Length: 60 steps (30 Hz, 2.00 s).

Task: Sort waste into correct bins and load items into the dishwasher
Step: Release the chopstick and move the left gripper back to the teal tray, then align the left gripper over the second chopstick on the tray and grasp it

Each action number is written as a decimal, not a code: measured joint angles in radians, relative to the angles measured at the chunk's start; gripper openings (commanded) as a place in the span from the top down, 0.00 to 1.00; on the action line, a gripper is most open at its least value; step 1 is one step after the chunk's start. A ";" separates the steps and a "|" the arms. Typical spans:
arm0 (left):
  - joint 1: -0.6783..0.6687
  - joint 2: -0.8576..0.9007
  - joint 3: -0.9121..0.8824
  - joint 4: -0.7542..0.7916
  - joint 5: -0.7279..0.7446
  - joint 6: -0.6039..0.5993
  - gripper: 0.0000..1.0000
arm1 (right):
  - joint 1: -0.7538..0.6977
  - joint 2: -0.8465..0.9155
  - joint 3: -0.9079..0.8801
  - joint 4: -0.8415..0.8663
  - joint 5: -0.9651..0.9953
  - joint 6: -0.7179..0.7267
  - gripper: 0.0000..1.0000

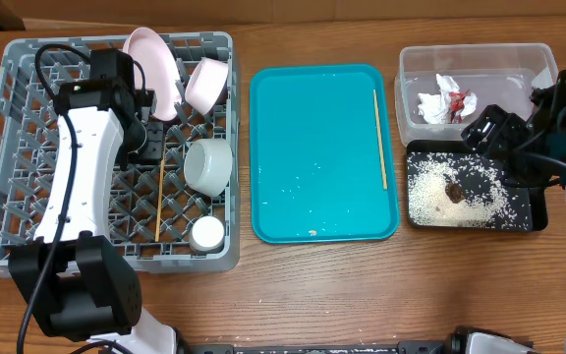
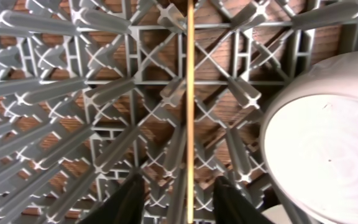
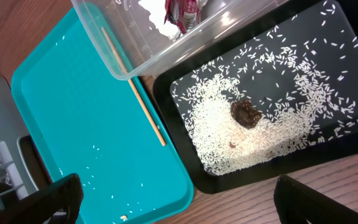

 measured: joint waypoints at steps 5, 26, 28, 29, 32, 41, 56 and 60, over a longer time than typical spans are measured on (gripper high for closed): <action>-0.022 0.000 0.083 -0.092 0.081 -0.061 0.62 | 0.000 0.000 0.000 0.000 0.000 0.000 0.00; -0.753 0.301 0.278 0.459 0.086 -0.488 0.30 | 0.000 0.000 0.000 0.000 0.000 0.000 0.00; -0.777 0.378 0.278 0.511 0.081 -0.514 0.28 | 0.000 0.000 0.000 0.000 0.000 0.000 0.00; -0.787 0.409 0.278 0.534 0.081 -0.526 0.30 | 0.000 0.000 0.000 0.000 0.000 0.000 0.00; -0.806 0.480 0.278 0.586 0.082 -0.572 0.43 | 0.000 0.000 0.000 0.000 0.000 0.000 0.00; -0.814 0.516 0.278 0.612 0.048 -0.766 0.42 | 0.000 0.000 0.000 0.000 0.000 0.000 0.00; -0.877 0.593 0.278 0.702 -0.062 -0.845 0.41 | 0.000 0.000 0.000 0.000 0.000 0.000 0.00; -0.883 0.594 0.278 0.701 -0.070 -0.847 0.44 | 0.000 0.000 0.000 0.000 0.000 0.000 0.00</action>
